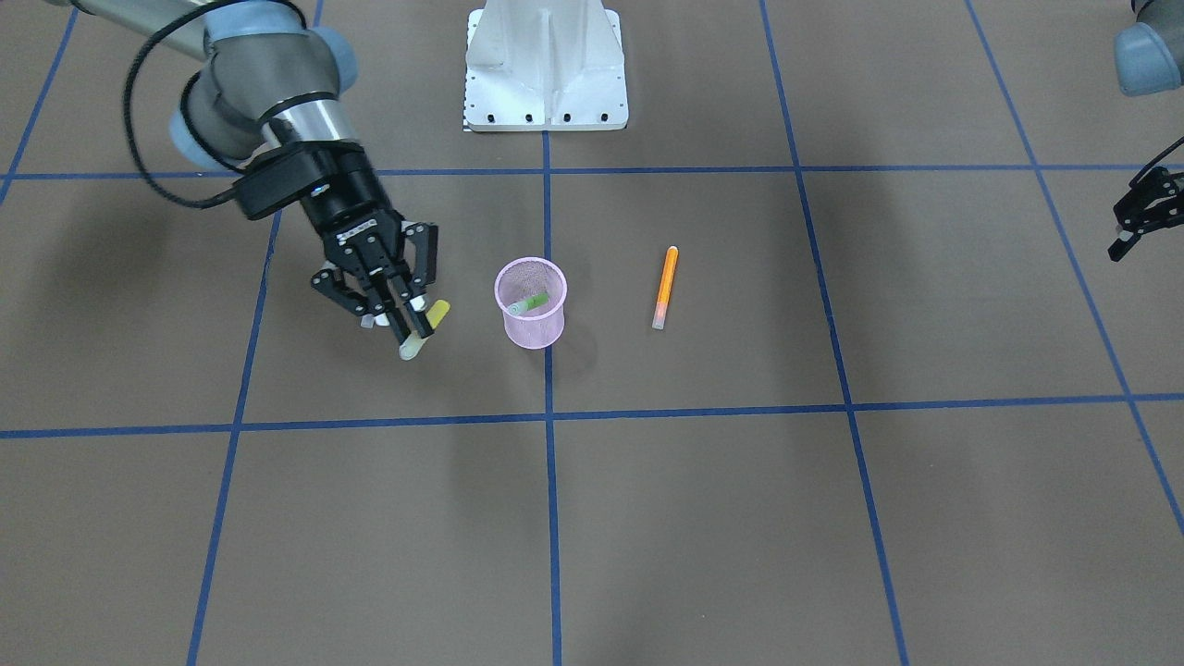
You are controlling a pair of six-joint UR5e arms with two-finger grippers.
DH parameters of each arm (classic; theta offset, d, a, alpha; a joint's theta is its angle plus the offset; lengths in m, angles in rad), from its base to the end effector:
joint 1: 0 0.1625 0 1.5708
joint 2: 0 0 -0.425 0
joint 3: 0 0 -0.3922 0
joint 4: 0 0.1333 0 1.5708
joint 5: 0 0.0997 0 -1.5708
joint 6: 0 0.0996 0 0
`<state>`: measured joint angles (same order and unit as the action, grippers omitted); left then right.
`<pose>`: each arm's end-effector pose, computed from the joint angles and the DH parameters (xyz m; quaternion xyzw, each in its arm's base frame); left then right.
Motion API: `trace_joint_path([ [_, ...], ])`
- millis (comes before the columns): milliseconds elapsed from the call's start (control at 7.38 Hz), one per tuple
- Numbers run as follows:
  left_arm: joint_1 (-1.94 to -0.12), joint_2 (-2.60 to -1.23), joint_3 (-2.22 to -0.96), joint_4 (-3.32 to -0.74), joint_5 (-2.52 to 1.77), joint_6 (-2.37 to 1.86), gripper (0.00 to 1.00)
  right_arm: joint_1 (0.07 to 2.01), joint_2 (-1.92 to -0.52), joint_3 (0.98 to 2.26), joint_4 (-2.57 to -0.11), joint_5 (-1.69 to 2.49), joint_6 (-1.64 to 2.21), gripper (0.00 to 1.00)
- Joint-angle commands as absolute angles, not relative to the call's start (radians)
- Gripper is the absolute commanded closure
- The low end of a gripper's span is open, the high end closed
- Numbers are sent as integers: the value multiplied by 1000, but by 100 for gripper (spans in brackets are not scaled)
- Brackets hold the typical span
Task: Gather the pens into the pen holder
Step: 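Carry the yellow highlighter with the right gripper over the pink cup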
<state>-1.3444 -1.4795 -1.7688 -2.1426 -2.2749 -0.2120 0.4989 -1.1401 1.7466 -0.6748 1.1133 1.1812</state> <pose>0.0399 -0.4798 0.5405 0.2342 0.3853 0.1211 0.8843 -0.4382 -0.4407 0.2318 0.4353 -0.5290 0.1934 0.7023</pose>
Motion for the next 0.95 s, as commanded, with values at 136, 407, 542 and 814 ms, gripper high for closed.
trace_joint_path([
  [136,-1344,-1511,-1727,-2151,-2276,-215,0,313,-1062,1735,-767,797,1331,100],
  [407,-1344,-1513,-1727,-2151,-2276,-215,0,278,-1055,1735,-841,732,1361,100],
  [542,-1342,-1513,-1727,-2151,-2276,-215,0,276,-1054,1724,-859,691,1359,100],
  [814,-1344,-1513,-1727,-2151,-2278,-216,0,272,-1054,1688,-911,651,1361,100],
])
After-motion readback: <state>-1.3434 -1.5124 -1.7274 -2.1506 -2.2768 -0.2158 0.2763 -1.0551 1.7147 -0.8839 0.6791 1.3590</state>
